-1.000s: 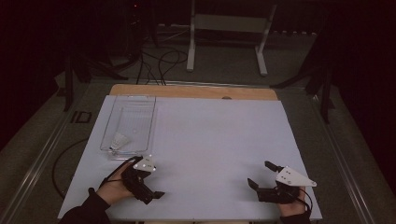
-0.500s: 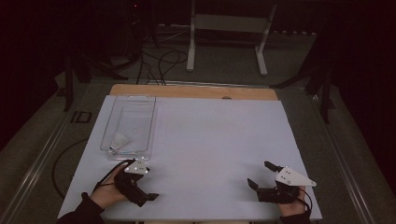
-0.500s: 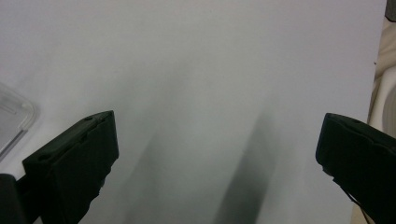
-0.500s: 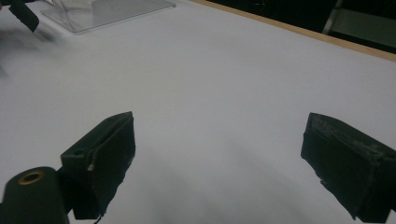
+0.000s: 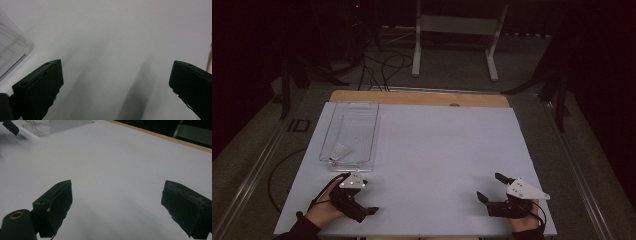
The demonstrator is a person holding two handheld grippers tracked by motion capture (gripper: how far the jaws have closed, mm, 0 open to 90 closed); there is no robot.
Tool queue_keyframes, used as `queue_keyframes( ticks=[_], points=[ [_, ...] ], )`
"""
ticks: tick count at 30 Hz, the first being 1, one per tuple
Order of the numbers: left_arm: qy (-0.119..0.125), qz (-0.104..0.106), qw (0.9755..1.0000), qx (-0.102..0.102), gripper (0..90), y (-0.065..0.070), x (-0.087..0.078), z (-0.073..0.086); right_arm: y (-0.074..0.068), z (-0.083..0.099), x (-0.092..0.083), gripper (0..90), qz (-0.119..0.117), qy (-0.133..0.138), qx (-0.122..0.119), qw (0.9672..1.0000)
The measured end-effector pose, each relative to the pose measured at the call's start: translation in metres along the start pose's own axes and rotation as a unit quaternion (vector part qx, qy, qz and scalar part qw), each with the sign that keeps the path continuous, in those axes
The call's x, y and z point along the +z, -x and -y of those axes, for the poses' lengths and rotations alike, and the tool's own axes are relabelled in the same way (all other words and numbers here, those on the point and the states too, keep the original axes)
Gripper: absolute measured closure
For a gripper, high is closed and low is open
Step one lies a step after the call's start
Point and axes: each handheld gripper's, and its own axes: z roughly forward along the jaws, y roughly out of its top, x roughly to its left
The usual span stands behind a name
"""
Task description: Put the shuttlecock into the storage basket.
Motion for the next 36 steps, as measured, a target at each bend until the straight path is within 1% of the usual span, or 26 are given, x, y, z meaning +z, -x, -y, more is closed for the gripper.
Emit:
queue_keyframes(
  ticks=[1,3,4,5,6,8,11,14,17,21,25,30,36],
  points=[
    [0.0,-0.001,1.0,-0.004,0.2,0.0004,0.0007,0.0002,0.0,0.0,-0.0001,9.9,0.0,0.0,0.0,1.0],
    [-0.001,-0.014,0.9999,-0.007,0.1,0.0014,0.0025,0.0008,0.0,-0.0001,-0.0004,9.9,0.0,0.0,-0.001,1.0],
    [-0.001,-0.014,0.9999,-0.007,0.1,0.0014,0.0025,0.0008,0.0,-0.0001,-0.0004,9.9,0.0,0.0,-0.001,1.0],
    [0.0,-0.016,0.9998,-0.014,0.1,0.0022,0.0037,0.0017,0.0,-0.0001,-0.0004,9.9,0.0,0.0,-0.002,1.0],
    [0.002,-0.018,0.9997,-0.014,0.1,0.0024,0.0042,0.0021,0.0001,0.0,-0.0003,9.9,-0.001,-0.001,-0.001,1.0],
    [0.006,-0.026,0.9995,-0.016,0.1,0.0025,0.005,0.0025,-0.0001,0.0001,0.0,9.9,-0.001,-0.001,0.0,1.0],
    [0.007,-0.028,0.9993,-0.022,0.1,0.0012,0.0071,0.0032,-0.0003,0.0001,0.0004,9.9,-0.001,-0.002,-0.002,1.0],
    [0.008,-0.03,0.9992,-0.024,0.1,0.0007,0.0093,0.0046,-0.0004,0.0003,0.0007,9.9,-0.002,-0.003,0.0,1.0],
    [0.009,-0.026,0.9993,-0.024,0.1,-0.0004,0.0102,0.0058,0.0001,0.0006,0.0012,9.9,-0.003,-0.004,0.0,1.0],
    [0.012,-0.026,0.9992,-0.027,0.1,-0.0022,0.0098,0.0073,-0.0006,0.0007,0.0021,9.9,-0.004,-0.006,0.0,1.0],
    [0.022,-0.023,0.9991,-0.026,0.1,-0.0024,0.0081,0.0078,-0.0003,0.001,0.0025,9.9,-0.004,-0.007,0.001,1.0],
    [0.022,-0.022,0.9993,-0.02,0.1,-0.0017,0.0078,0.0077,0.0009,0.0018,0.0022,9.9,-0.003,-0.008,0.003,1.0],
    [0.023,-0.021,0.9994,-0.019,0.2,-0.0008,0.0078,0.0074,0.0011,0.0023,0.0027,9.9,-0.003,-0.01,0.004,0.9999]
  ],
)
